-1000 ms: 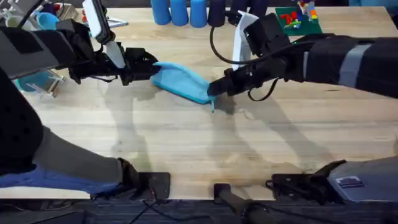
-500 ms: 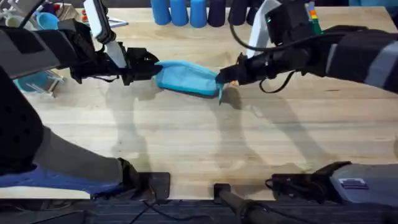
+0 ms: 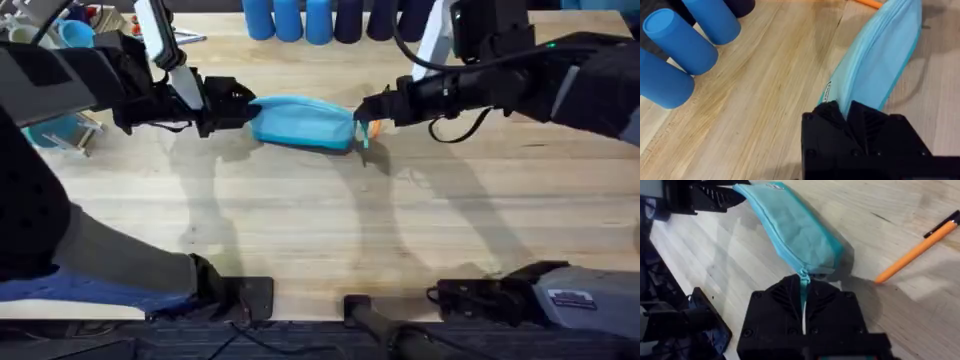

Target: Unzip the bag, pick up the pens from the table one at a time and place them inside, then zip the bag closed.

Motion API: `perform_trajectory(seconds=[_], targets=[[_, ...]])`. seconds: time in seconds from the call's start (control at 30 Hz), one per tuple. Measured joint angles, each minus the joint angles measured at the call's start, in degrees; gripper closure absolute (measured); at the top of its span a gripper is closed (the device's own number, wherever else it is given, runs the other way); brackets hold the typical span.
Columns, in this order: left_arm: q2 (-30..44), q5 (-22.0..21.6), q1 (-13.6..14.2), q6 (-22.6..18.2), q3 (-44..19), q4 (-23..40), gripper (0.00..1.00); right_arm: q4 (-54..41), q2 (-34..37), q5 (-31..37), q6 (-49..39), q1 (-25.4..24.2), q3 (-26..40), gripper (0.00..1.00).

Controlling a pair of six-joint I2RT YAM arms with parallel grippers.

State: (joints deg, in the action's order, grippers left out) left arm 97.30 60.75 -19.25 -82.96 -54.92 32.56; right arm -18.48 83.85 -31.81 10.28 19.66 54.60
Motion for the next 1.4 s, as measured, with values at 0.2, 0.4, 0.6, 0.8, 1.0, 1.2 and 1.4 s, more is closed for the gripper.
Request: perform_trajectory(seconds=[0.2,0.4,0.6,0.8,1.0,1.2,1.4], targets=[[0.0,0.0,0.0,0.0,0.0,0.0,0.958,0.02,0.0,0.0,0.01,-0.07,0.12,0.969],[0.0,-0.09,0.0,0.0,0.0,-0.02,0.958,1.01,0.01,0.09,0.0,0.46,0.12,0.969],[0.0,-0.37,-0.02,0.0,0.0,-0.22,0.959,4.02,0.02,0.57,0.0,2.3,0.16,0.969],[0.0,-0.46,-0.02,0.0,0.0,-0.24,0.958,5.44,0.0,1.0,0.0,3.77,0.31,0.969],[0.0,-0.52,-0.09,0.0,0.0,-0.28,0.958,7.26,0.0,2.55,0.0,5.09,0.34,0.97],[0.0,-0.67,-0.31,0.0,0.0,-0.46,0.958,11.84,0.8,3.63,0.0,7.86,0.36,0.969],[0.0,-0.98,-0.74,0.0,0.0,-0.66,0.959,13.93,1.84,4.94,0.03,9.95,0.36,0.969]])
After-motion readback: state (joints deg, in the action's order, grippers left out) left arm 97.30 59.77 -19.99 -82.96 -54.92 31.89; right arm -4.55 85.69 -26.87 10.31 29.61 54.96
